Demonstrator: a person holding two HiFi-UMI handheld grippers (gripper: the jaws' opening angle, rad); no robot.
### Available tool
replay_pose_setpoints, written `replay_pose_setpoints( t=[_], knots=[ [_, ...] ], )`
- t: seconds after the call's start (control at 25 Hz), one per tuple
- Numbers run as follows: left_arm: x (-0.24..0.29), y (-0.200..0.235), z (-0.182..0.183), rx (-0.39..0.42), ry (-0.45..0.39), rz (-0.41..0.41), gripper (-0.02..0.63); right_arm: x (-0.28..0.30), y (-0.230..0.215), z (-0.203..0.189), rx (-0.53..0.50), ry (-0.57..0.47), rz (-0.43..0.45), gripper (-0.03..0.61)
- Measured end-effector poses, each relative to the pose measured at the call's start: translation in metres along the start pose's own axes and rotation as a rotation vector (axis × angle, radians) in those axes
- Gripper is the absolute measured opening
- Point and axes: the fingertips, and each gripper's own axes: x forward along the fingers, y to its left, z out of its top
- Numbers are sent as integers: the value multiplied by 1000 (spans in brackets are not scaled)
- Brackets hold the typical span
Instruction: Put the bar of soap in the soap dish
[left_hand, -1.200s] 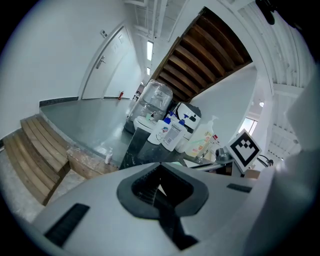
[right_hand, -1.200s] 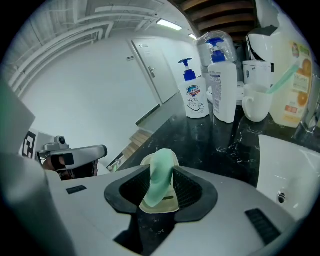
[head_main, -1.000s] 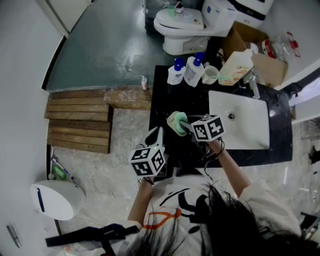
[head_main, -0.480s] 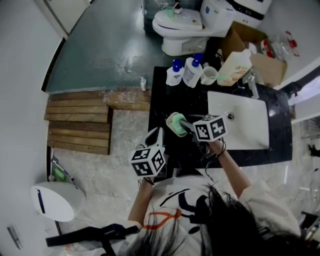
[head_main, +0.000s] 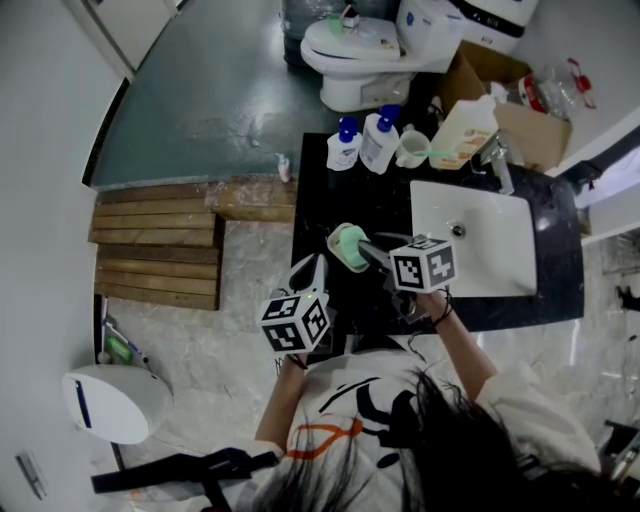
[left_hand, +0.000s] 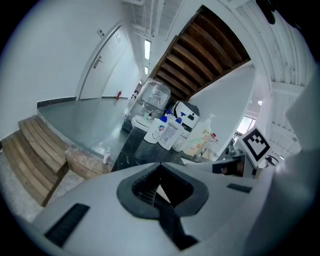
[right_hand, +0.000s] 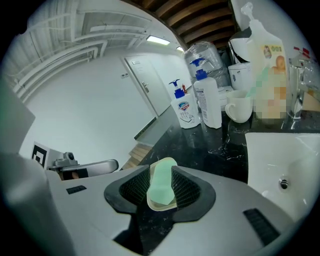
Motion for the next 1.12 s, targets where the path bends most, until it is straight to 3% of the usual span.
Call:
replay_pose_setpoints(
  t=[0.16,0.28,0.52,1.12],
  knots=[
    [0,-5,-2,5,1,1,2,-10,4,1,33,-53,-4,128],
    [0,-11,-3,14,-2,2,2,-19,4,-1,80,-90,-5,84],
    [-4,-27,-12,30,-5,4,2,-35,10,-13,149,-123,43,51],
    [-33,-86,-42,32,-54,42,2,-81,25,-68,202,-116,162,49]
  ],
)
